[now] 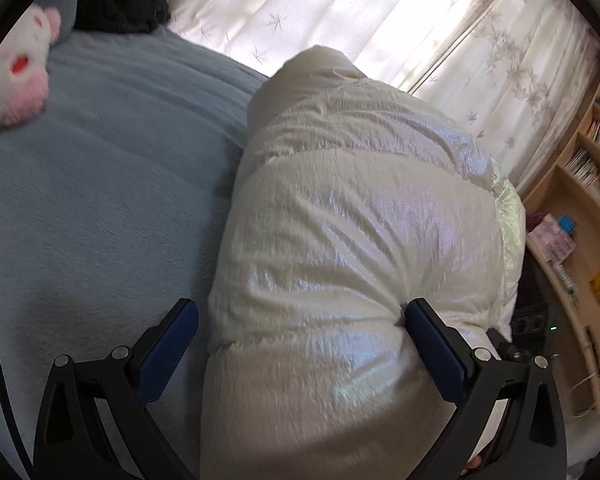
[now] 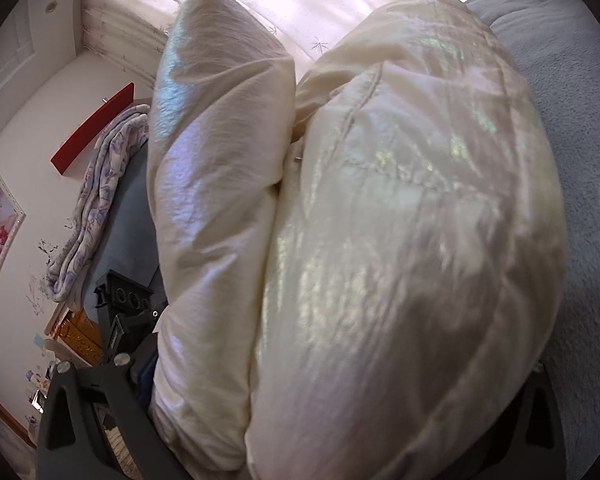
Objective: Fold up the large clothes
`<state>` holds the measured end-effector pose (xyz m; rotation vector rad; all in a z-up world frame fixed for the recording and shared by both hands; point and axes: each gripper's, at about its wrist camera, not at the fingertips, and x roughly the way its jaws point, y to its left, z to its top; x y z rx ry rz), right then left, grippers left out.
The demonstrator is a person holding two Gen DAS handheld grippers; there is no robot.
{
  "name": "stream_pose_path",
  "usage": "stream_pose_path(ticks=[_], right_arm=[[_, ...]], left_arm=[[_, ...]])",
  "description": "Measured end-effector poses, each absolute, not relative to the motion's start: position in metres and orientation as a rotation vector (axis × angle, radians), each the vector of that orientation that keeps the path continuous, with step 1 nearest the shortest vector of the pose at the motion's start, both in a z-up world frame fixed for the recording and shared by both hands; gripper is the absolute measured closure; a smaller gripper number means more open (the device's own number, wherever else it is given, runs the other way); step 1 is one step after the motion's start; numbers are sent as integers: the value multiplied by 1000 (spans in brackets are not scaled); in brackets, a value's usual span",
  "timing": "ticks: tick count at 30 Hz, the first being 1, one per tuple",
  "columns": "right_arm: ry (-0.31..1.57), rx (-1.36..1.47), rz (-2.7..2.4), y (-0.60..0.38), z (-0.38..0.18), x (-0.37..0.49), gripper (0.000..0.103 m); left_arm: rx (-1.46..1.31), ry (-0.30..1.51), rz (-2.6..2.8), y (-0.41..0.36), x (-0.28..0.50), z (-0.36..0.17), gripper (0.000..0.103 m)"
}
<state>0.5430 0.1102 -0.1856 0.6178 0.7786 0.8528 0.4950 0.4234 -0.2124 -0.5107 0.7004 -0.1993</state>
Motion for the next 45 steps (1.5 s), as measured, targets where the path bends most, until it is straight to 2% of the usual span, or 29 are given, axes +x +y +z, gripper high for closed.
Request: stream_pose_path(ticks=[6, 17, 27, 37, 45], right_arm=[[775, 658, 797, 99, -181, 516, 0], [829, 648, 672, 49, -161, 419, 0], [863, 530, 621, 18, -85, 285, 0], [915, 460, 598, -14, -8, 134, 0], [794, 343, 569, -45, 41, 38, 0]], left_arm=[[-360, 683, -146, 408, 460, -183, 1], [-318, 729, -167, 358, 377, -124, 1], [-312, 829, -172, 299, 230, -77, 1], [-202, 809, -138, 220, 86, 2, 1], [-72, 814, -98, 154, -2, 21, 1]])
